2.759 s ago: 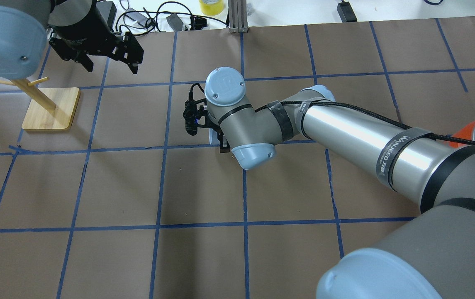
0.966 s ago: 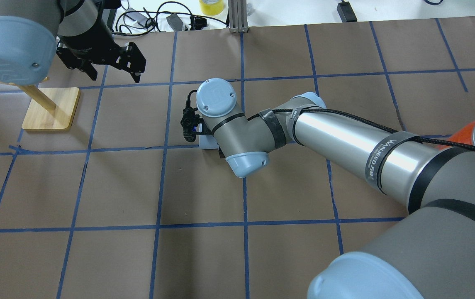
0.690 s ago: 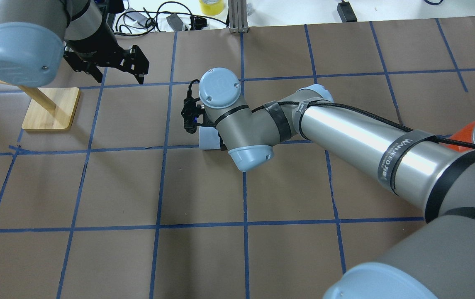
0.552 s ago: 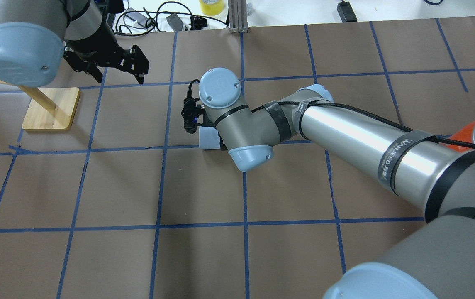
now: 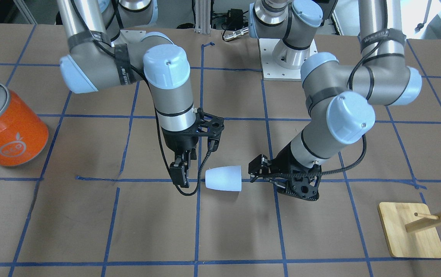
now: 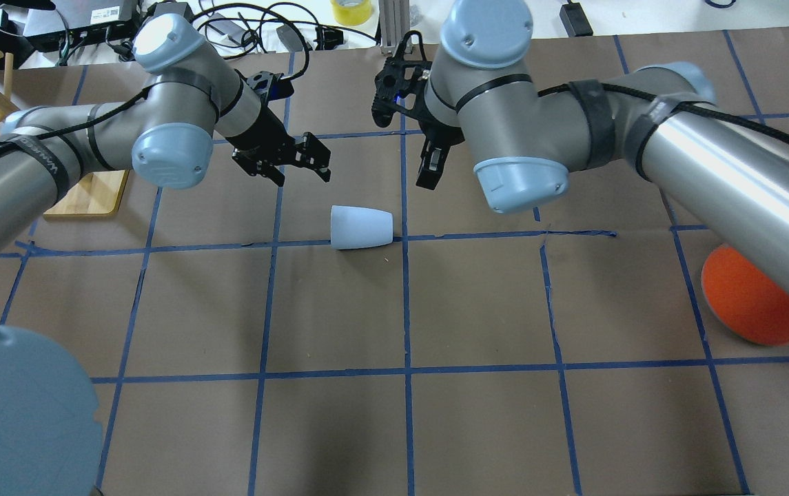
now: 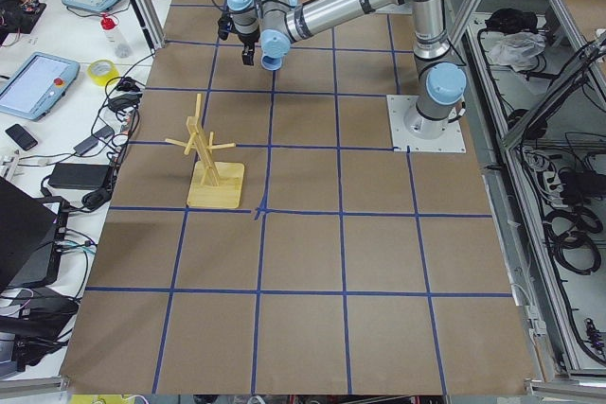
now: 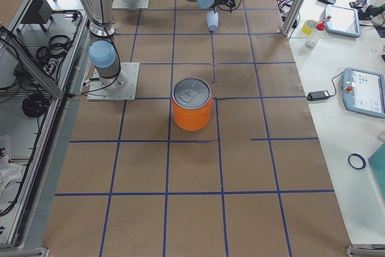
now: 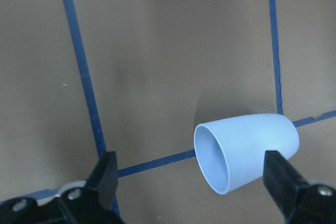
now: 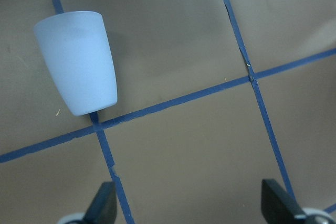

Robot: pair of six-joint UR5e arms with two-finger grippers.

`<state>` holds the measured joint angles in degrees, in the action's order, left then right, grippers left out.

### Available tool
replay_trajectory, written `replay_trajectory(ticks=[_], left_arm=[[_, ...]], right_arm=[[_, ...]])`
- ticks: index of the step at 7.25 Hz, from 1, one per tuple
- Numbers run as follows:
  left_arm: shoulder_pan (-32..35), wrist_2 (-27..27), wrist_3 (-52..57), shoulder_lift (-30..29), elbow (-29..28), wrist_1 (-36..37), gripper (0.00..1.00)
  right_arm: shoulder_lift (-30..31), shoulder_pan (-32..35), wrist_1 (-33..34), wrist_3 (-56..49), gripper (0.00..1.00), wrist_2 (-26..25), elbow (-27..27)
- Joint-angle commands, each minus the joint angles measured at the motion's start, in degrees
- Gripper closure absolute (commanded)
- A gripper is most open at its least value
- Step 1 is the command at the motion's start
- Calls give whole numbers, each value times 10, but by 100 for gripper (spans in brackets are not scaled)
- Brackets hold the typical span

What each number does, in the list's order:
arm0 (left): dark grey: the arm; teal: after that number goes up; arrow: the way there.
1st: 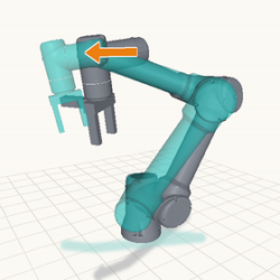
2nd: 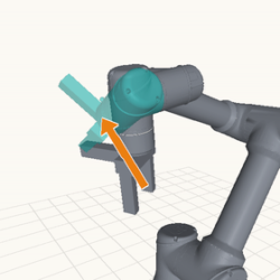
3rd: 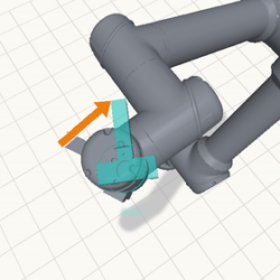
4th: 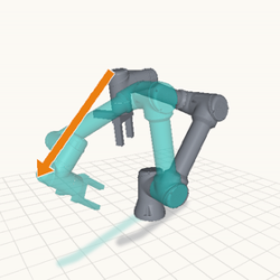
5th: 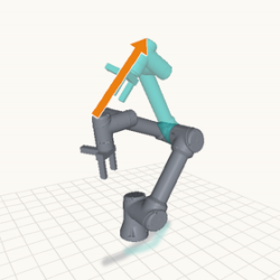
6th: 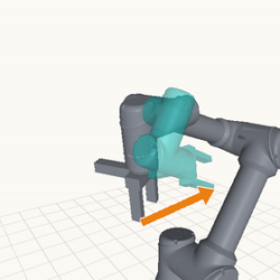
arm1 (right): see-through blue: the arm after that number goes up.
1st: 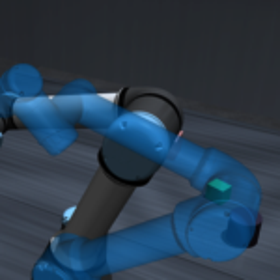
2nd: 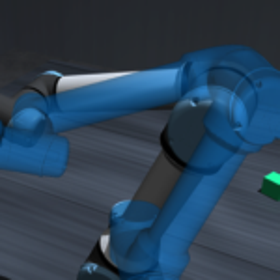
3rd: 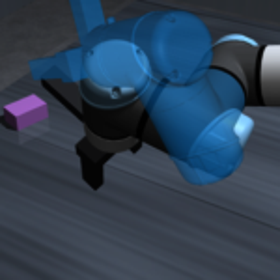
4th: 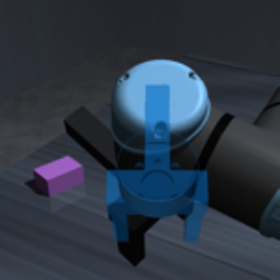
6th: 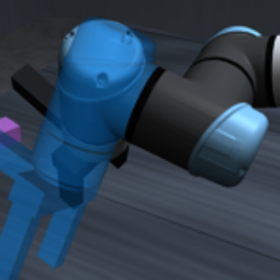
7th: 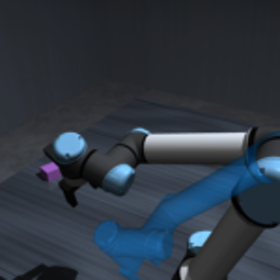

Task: Flip cup
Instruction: 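Release the cup sideways and raise the right gripper while the left arm approaches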

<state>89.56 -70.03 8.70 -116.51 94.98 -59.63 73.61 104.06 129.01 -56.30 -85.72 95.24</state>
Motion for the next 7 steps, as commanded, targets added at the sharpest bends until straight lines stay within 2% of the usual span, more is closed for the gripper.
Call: replay_trajectory(ticks=[1,2,3,5,6,7], left_arm=[[0,34,0,-49,11,38,10],[0,112,-17,-57,7,29,8],[-2,133,-23,-54,4,16,8],[-45,133,-19,-39,-1,-16,0],[-48,140,-26,-32,5,-41,0],[-37,191,-59,-21,6,-74,0]], right_arm=[[45,-40,-92,56,0,8,1],[69,-56,-112,110,0,2,1],[91,-75,-139,127,0,1,0],[145,-109,-209,214,0,-8,-3],[165,-118,-246,251,0,-28,-10],[167,-130,-310,261,0,-51,-31]])
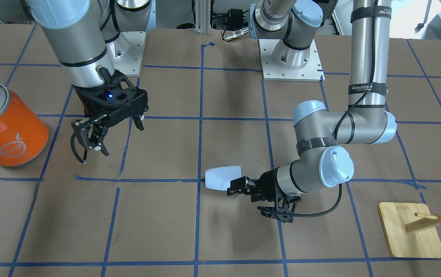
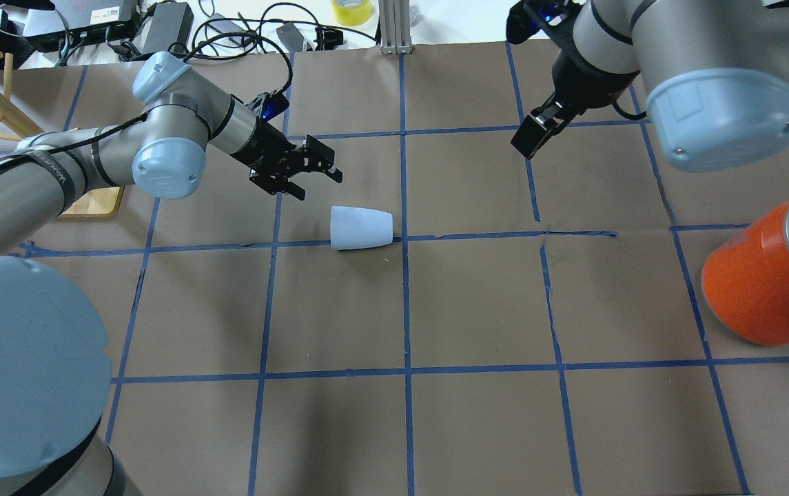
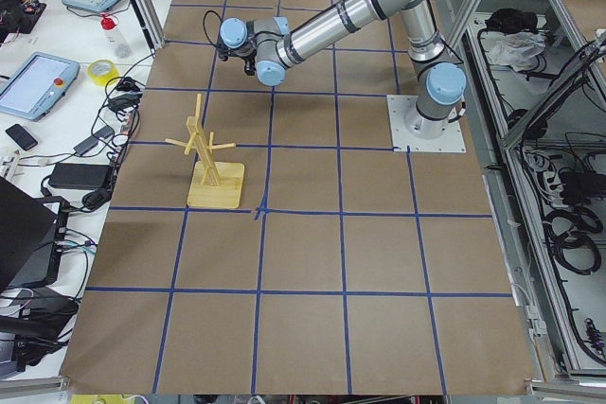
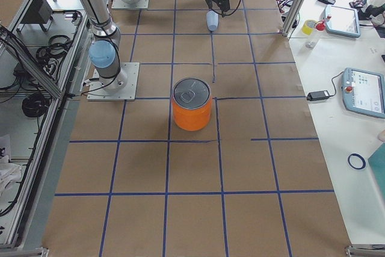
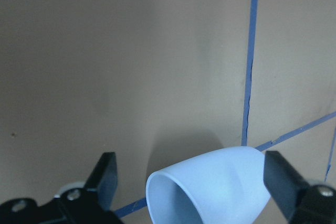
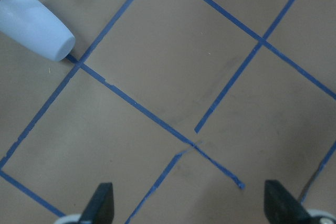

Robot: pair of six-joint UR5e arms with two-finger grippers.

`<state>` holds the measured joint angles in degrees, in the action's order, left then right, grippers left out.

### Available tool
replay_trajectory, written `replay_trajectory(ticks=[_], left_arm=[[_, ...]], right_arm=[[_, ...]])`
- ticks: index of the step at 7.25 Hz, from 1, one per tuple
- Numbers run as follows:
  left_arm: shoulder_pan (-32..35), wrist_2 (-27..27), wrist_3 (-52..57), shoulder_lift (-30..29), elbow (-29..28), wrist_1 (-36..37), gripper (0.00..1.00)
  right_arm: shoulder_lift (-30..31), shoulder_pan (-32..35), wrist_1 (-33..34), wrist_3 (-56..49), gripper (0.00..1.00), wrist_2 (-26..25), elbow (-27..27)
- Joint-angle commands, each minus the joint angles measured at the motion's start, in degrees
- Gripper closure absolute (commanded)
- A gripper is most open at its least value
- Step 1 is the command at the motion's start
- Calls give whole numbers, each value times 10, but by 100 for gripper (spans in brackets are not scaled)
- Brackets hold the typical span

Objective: Flip cup

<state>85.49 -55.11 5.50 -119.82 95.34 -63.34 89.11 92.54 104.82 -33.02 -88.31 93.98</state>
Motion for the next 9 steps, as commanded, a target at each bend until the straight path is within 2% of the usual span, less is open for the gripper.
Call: replay_trajectory(ticks=[1,3,5,7,9], left_arm=[[16,68,-33,24,14,-47,8],[39,73,-28,36,65,-36,9],[27,66,-25,36,57,-36,9],[28,66,-26,26,59,-19,100],[28,65,-34,29,63,2,100]], right_arm=[[12,-43,-129,66,0,-29,-39],[15,-55,-172,185,0,-28,-50],[8,-56,-186,228,0,-30,-77],[-16,-54,-205,331,0,-20,-113],[-17,-46,-203,342,0,-14,-115]])
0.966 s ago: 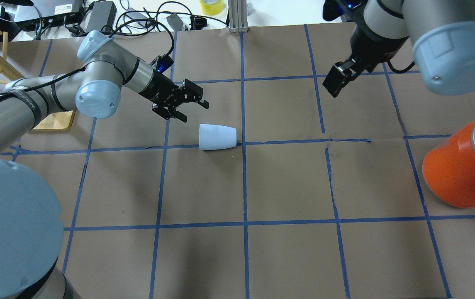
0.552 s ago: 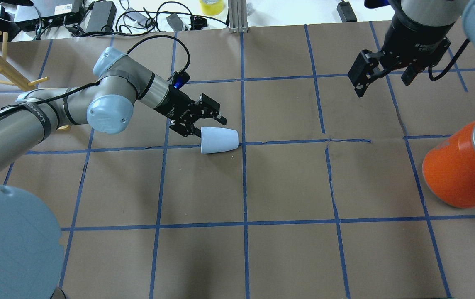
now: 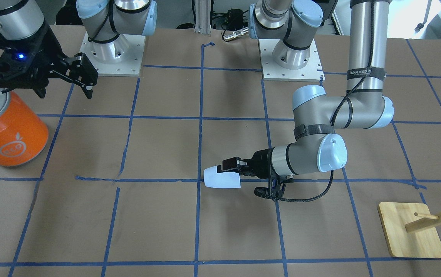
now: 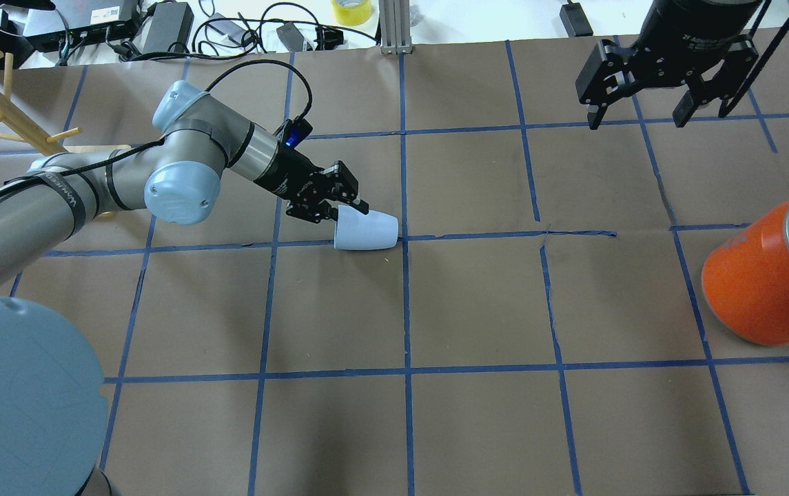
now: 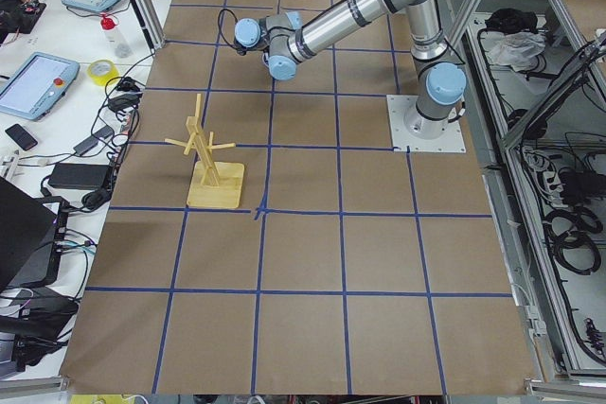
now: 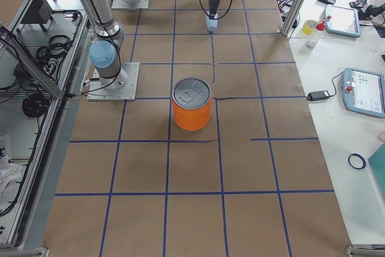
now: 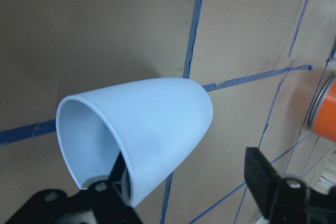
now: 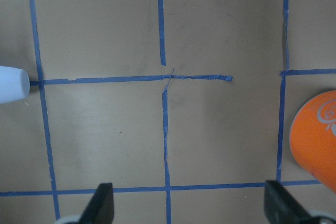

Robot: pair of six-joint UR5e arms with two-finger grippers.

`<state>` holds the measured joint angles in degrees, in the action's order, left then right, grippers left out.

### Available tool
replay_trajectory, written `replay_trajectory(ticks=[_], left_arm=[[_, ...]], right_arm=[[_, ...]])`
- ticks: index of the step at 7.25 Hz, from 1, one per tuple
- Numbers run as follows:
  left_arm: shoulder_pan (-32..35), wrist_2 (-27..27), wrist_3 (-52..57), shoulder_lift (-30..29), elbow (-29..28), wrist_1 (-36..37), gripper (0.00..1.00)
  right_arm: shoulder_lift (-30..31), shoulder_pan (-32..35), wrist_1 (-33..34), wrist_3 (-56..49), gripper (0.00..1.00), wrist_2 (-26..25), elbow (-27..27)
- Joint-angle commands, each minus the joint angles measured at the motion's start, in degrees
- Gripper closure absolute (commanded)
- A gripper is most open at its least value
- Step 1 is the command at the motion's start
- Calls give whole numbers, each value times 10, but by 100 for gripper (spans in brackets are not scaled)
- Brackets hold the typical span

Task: Flip cup
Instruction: 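Lift the cup with the left gripper and turn it mouth up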

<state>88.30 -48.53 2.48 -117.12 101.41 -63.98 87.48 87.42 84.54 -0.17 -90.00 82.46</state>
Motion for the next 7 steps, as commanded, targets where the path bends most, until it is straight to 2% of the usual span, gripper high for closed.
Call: replay_trajectory(ticks=[1,3,4,5,7], left_arm=[[4,-2,-6,11,-2,9,100],[13,-6,-14,27,-8,12,100],[16,-56,-26,37,-41,13,100],[20,-147,-20,36,-90,18,100],[16,-210,10,15,-174,38,100]], right_arm=[[1,13,1,18,0,2,9],[6,16,52,48,0,4,12],[8,16,55,41,0,4,15],[8,16,55,44,0,3,15],[8,16,53,40,0,-4,16]])
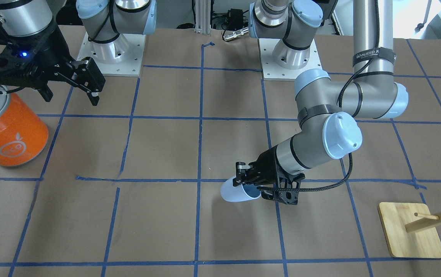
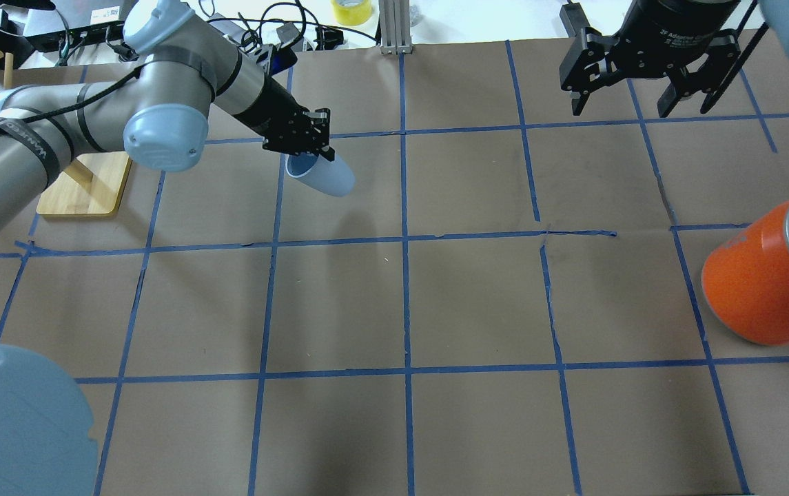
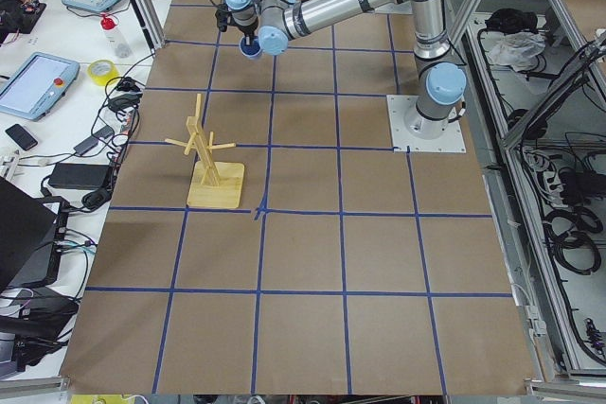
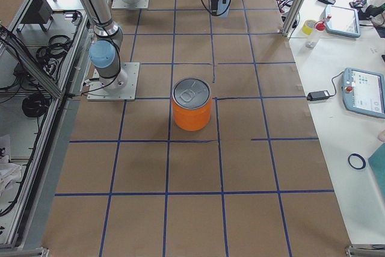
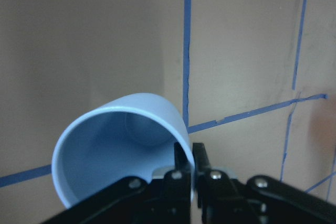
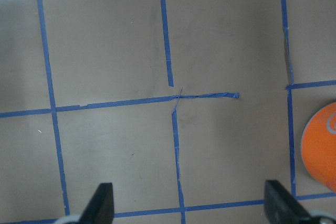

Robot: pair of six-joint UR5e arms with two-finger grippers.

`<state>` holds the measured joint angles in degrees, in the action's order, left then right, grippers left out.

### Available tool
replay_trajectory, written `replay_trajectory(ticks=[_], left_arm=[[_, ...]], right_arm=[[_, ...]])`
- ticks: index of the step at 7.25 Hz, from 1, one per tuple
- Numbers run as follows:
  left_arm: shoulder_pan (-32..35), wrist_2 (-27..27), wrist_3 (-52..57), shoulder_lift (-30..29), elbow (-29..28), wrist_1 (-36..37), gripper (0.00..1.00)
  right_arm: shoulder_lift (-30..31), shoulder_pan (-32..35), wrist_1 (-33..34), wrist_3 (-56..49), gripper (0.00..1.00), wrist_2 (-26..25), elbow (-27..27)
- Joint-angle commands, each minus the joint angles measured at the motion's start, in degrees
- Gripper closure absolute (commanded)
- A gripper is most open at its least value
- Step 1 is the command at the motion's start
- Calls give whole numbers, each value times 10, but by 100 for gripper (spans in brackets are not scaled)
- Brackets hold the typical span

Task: Flip cup
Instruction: 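Lift the cup with the left gripper and turn it mouth up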

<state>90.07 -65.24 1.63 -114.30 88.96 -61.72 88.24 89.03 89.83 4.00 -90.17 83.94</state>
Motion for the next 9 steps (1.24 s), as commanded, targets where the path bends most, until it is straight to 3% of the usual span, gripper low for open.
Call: replay_trajectory(ticks=[1,2,4,7,9], left_arm=[[-1,-129,62,-35,-76,19,100],[-6,-204,125,-58,-94,19,100],[-44,-211,136,-86,-95,35,100],[-62,-259,128,-68,-69,-22,100],[-63,-259,123,-56,-48,-22,100]], right_arm=[[1,0,-5,-1,0,-2,1],[2,0,-5,-1,0,3,1],[3,0,-5,-3,0,6,1],[3,0,-6,-3,0,4,1],[3,0,-6,-3,0,4,1]])
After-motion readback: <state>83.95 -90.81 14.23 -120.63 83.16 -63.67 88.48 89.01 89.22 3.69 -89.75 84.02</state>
